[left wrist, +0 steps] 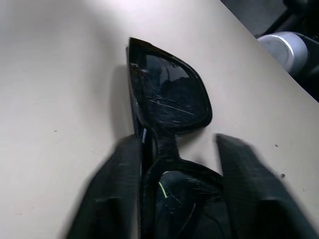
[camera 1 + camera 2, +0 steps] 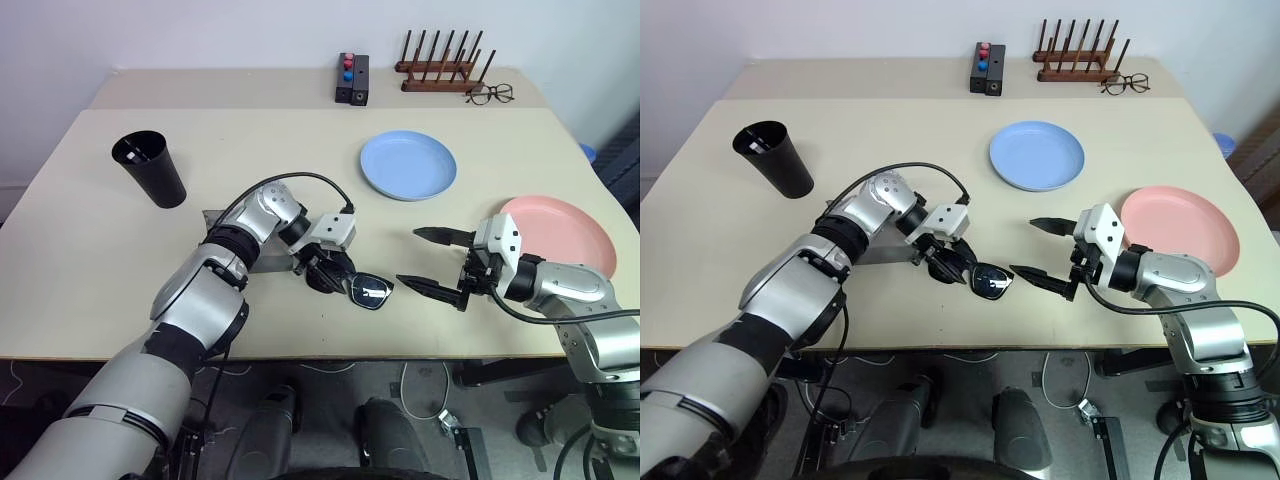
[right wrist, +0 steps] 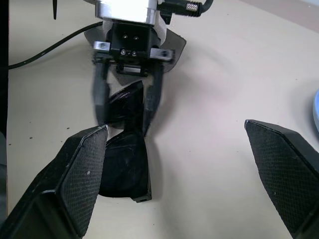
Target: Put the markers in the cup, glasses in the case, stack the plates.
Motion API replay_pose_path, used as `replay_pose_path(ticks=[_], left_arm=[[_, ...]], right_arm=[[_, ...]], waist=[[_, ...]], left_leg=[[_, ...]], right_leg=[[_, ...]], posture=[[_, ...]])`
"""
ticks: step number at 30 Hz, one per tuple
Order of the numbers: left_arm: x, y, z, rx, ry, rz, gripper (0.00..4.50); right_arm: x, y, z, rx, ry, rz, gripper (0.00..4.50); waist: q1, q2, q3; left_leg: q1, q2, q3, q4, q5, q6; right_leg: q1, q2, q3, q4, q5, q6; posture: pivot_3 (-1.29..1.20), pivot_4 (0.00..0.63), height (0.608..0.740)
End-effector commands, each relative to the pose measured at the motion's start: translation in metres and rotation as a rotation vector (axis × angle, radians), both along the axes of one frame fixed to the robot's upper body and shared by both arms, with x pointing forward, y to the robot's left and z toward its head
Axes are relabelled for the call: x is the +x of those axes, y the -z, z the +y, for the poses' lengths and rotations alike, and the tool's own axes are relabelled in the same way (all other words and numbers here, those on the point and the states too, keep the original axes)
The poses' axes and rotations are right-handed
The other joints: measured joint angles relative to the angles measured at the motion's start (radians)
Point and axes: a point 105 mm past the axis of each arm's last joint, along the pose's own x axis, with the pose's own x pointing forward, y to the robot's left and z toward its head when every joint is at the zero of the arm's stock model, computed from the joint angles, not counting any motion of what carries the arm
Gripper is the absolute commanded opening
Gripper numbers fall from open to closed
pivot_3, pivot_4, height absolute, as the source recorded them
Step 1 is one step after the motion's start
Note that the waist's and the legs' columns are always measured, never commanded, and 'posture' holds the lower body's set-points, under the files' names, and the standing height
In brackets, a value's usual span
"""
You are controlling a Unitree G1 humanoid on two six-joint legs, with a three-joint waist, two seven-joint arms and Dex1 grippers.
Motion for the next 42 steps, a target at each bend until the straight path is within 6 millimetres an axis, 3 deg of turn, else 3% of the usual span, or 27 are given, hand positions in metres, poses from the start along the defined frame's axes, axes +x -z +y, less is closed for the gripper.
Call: replay_pose_path(ticks=[1,5,9,11,19,23,28,31,42], left_arm=[[0.001,-0.005,-0.003,-0.027,0.005,-0.013,2.35],[0.000,-0.003,-0.002,-0.025,0.001,-0.008,2.35],[-0.001,0.001,-0.003,-0.026,-0.002,0.004,1.04],[-0.002,0.003,-0.003,-0.023,0.002,0.005,0.15],[0.002,-0.008,-0.005,-0.057,-0.018,0.002,0.15],[0.010,-0.032,-0.009,-0.113,-0.075,0.027,0.15],[0.022,-0.077,-0.005,-0.184,-0.174,0.065,0.15],[0.029,-0.094,0.011,-0.176,-0.224,0.042,0.15],[0.040,-0.112,0.095,-0.128,-0.441,0.019,0.15]], right_arm=[[-0.002,-0.012,0.006,-0.001,-0.023,-0.057,4.50],[-0.001,-0.012,0.007,-0.002,-0.024,-0.061,4.50],[0.000,-0.012,0.008,-0.002,-0.025,-0.062,4.50],[0.000,-0.011,0.008,-0.003,-0.026,-0.063,4.50],[0.001,-0.011,0.009,-0.003,-0.028,-0.065,4.50],[0.001,-0.011,0.010,-0.004,-0.030,-0.065,4.50],[0.003,-0.011,0.011,-0.005,-0.033,-0.070,4.50],[0.004,-0.010,0.012,-0.005,-0.038,-0.071,4.50],[0.008,-0.010,0.017,0.003,-0.050,-0.084,4.50]], waist=[[0.000,0.000,0.000],[0.000,0.000,0.000],[0.000,0.000,0.000],[0.004,0.001,-0.001],[0.004,0.001,-0.001],[0.005,0.001,-0.001],[0.000,0.001,0.000],[-0.005,0.001,0.000],[-0.004,0.001,0.000]], left_leg=[[0.000,0.000,0.000,0.000,0.000,0.000],[0.000,0.000,0.000,0.000,0.000,0.000],[0.000,0.000,0.000,0.000,0.000,0.000],[0.002,0.000,0.000,0.000,0.000,0.000],[0.004,0.000,-0.005,0.008,-0.002,0.002],[0.002,0.000,-0.005,0.010,-0.002,0.002],[0.000,0.000,-0.006,0.011,-0.002,0.002],[0.000,0.000,-0.006,0.010,-0.003,0.003],[0.000,0.000,-0.005,0.010,-0.003,0.003]], right_leg=[[0.000,0.000,0.000,0.000,0.000,0.000],[0.000,0.000,0.000,0.000,0.000,0.000],[0.000,0.000,0.000,0.000,0.000,0.000],[0.002,0.000,0.000,0.000,0.000,0.000],[0.010,0.000,-0.005,0.000,0.000,0.001],[0.010,0.000,-0.006,0.000,0.000,0.001],[0.008,0.001,-0.007,0.000,0.000,0.001],[0.008,0.001,-0.007,0.000,0.000,0.001],[0.007,0.001,-0.006,0.000,0.000,0.001]], posture=[[0.00,0.150,0.740],[0.00,0.150,0.740],[0.00,0.150,0.740],[0.00,0.150,0.740],[0.00,0.150,0.740],[0.00,0.150,0.740],[0.00,0.150,0.740],[0.00,0.150,0.740],[0.00,0.150,0.740]])
